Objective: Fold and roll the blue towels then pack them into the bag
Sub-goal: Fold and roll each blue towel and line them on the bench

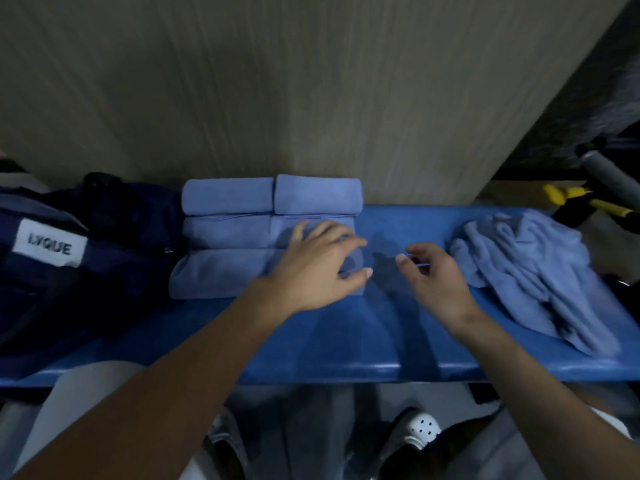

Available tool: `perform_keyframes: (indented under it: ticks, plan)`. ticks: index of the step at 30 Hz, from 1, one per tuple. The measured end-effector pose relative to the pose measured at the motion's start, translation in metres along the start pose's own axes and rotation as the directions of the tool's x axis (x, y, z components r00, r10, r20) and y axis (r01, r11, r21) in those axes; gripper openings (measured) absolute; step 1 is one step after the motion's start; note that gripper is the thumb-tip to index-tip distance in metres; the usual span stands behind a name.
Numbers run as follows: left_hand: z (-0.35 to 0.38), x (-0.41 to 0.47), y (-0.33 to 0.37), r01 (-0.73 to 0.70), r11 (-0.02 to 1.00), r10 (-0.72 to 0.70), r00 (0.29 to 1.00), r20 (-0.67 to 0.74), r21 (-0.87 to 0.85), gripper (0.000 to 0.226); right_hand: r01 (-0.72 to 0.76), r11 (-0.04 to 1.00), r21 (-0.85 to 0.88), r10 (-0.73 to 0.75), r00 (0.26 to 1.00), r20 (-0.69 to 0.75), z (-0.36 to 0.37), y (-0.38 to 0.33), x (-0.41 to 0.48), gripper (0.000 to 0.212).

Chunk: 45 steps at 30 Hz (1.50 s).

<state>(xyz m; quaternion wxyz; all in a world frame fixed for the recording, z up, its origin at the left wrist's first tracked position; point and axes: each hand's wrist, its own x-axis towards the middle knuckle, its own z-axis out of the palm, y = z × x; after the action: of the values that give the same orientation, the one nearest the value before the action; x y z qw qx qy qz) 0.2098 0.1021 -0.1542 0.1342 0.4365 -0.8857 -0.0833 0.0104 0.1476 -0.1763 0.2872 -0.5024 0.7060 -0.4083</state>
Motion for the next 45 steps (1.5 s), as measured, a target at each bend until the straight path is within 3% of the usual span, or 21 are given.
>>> perform_keyframes:
  ticks: [7,10,13,17,21,24,28,33,39,42,45]
  plan:
    - [0.016,0.071,0.092,-0.108,0.989,0.106,0.994,-0.026,-0.101,0.038,0.034,0.989,-0.146,-0.064,0.976,-0.206,-0.097,0.022,-0.003,0.006]
    - [0.030,0.101,0.131,-0.140,0.982,0.139,0.990,-0.020,-0.128,0.035,0.001,0.979,-0.202,-0.062,0.954,-0.295,-0.133,0.040,0.000,0.009]
    - [0.046,0.129,0.160,-0.174,0.976,0.178,0.984,0.020,-0.129,0.047,-0.038,0.960,-0.278,-0.068,0.930,-0.362,-0.159,0.060,0.001,0.010]
    - [0.065,0.157,0.185,-0.219,0.976,0.218,0.969,0.113,-0.004,0.067,-0.158,0.914,-0.375,0.017,0.935,-0.354,-0.176,0.079,0.005,0.029]
    - [0.080,0.171,0.197,-0.217,0.965,0.201,0.973,0.117,0.146,0.024,-0.182,0.889,-0.421,0.062,0.957,-0.283,-0.174,0.085,0.012,0.037]
    - [0.083,0.172,0.197,-0.207,0.969,0.201,0.978,0.060,0.138,0.006,-0.181,0.877,-0.446,0.075,0.967,-0.245,-0.169,0.086,0.016,0.038]
    - [0.067,0.162,0.190,-0.275,0.961,0.276,0.952,-0.136,0.027,0.007,-0.124,0.875,-0.467,0.016,0.973,-0.229,-0.166,0.079,0.015,0.046]
    - [0.028,0.135,0.177,-0.357,0.934,0.339,0.892,-0.299,-0.005,0.003,0.066,0.923,-0.378,-0.168,0.955,-0.244,-0.155,0.052,0.011,0.015]
    - [-0.010,0.089,0.146,-0.309,0.942,0.230,0.876,-0.423,-0.129,0.016,0.229,0.962,-0.152,-0.260,0.937,-0.233,-0.128,-0.007,-0.014,0.017]
    - [-0.015,0.061,0.125,-0.124,0.957,0.026,0.938,-0.347,-0.264,0.037,0.242,0.969,-0.046,-0.246,0.944,-0.219,-0.114,-0.030,-0.030,0.012]
    - [-0.017,0.039,0.105,-0.029,0.932,-0.085,0.951,-0.296,-0.361,0.019,0.267,0.964,0.009,-0.263,0.951,-0.162,-0.102,-0.047,-0.044,0.017]
